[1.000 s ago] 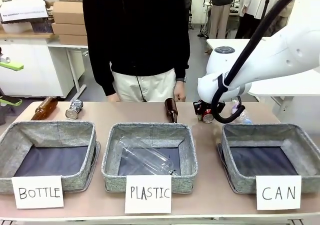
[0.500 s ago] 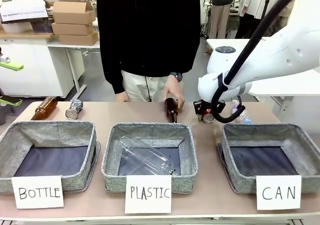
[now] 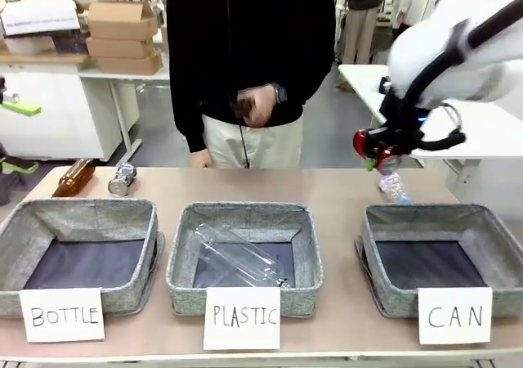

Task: Sort the can waste into the basket.
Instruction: Pick up the can waste from the table and place it in the right Fabric basket.

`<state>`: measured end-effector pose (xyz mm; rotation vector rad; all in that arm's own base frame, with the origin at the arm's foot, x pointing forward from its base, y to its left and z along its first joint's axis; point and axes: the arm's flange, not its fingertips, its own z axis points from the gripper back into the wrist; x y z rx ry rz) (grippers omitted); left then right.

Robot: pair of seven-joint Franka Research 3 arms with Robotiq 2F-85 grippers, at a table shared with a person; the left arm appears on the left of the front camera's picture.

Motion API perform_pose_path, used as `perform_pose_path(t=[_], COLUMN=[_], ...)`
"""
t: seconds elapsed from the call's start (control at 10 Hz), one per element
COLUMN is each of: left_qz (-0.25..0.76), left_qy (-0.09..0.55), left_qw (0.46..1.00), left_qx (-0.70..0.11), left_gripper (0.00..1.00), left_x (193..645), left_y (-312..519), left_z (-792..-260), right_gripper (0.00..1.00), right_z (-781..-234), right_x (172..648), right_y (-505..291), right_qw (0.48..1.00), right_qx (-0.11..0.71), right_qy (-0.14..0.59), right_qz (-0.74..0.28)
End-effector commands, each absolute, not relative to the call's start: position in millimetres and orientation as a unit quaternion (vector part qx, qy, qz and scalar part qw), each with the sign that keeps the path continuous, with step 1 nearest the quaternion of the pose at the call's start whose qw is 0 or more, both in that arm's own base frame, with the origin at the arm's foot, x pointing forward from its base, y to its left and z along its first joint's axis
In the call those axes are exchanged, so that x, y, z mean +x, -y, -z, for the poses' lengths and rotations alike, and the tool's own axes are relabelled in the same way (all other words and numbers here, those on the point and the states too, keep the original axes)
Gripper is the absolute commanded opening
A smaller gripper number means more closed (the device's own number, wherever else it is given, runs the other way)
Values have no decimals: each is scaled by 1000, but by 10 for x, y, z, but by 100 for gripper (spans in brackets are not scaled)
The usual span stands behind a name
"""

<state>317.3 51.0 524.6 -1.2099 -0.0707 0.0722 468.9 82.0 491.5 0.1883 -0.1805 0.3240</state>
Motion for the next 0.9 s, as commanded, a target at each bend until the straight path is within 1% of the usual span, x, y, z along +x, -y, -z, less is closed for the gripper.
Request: perform_pose_path(t=[0.0,0.1,0.3,0.5,0.8], left_qz=[-28,-28,-28,-28,-28], left_qy=[37,37,37,37,37], left_qw=[815,815,815,815,815], left_qx=[-577,-577,-577,-577,-577], left_gripper=[100,100,100,100,100], left_x=[3170,3170,3170,3170,3170], left_y=[-497,-497,-497,-497,-497], left_z=[-5263,-5263,-5263,-5263,-5263], right_gripper=[0,0,0,0,0], right_z=[-5269,-5227,-5032,-4947,-5025], right_x=[3825,3544,3209,3161,3308], right_y=[-10,175,354,357,328], right_qw=[964,956,958,957,958], right_qx=[137,167,200,209,201], right_qy=[53,47,47,60,59], right_qz=[-220,-237,-201,-193,-197])
